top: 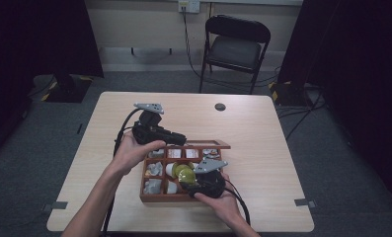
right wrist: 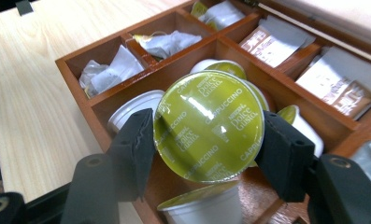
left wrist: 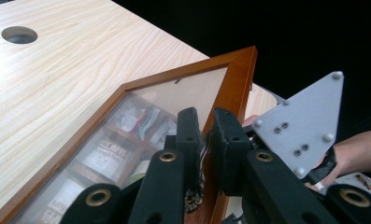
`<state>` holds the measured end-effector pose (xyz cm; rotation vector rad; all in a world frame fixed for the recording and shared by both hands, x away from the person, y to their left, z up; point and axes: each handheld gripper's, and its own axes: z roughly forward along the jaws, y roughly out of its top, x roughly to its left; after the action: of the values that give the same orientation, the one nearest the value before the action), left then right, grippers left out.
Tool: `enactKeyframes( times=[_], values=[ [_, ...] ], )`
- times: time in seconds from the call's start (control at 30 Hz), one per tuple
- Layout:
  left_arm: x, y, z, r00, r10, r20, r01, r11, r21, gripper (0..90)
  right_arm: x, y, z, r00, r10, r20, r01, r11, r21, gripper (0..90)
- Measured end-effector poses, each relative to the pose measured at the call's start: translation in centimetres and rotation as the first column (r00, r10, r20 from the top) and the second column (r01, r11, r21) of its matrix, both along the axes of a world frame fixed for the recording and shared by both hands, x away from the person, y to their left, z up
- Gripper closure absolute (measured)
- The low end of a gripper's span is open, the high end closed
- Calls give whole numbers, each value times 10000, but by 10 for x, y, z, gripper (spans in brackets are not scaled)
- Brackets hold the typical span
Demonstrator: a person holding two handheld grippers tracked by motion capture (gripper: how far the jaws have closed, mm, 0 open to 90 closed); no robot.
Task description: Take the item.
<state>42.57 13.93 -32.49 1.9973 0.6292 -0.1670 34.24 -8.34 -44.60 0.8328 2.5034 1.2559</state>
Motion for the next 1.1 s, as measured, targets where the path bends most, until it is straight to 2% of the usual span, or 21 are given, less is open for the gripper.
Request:
enactKeyframes(
  times=[0.37, 0.63, 1.1],
  values=[
    [0, 0, 0, 10000, 48, -3, -48, 10000, -16, 816, 0, -17, 8, 9997, -235, 5, 234, 9980, 592, 400],
    [0, 0, 0, 10000, 44, 4, -44, 10000, 5, 816, 1, -29, 18, 9988, -459, 169, 440, 9940, 998, 401],
    [-1, 0, 0, 10000, 45, -1, -45, 10000, 37, 816, -1, -53, 26, 9955, -920, 247, 884, 9887, 1214, 401]
  ],
)
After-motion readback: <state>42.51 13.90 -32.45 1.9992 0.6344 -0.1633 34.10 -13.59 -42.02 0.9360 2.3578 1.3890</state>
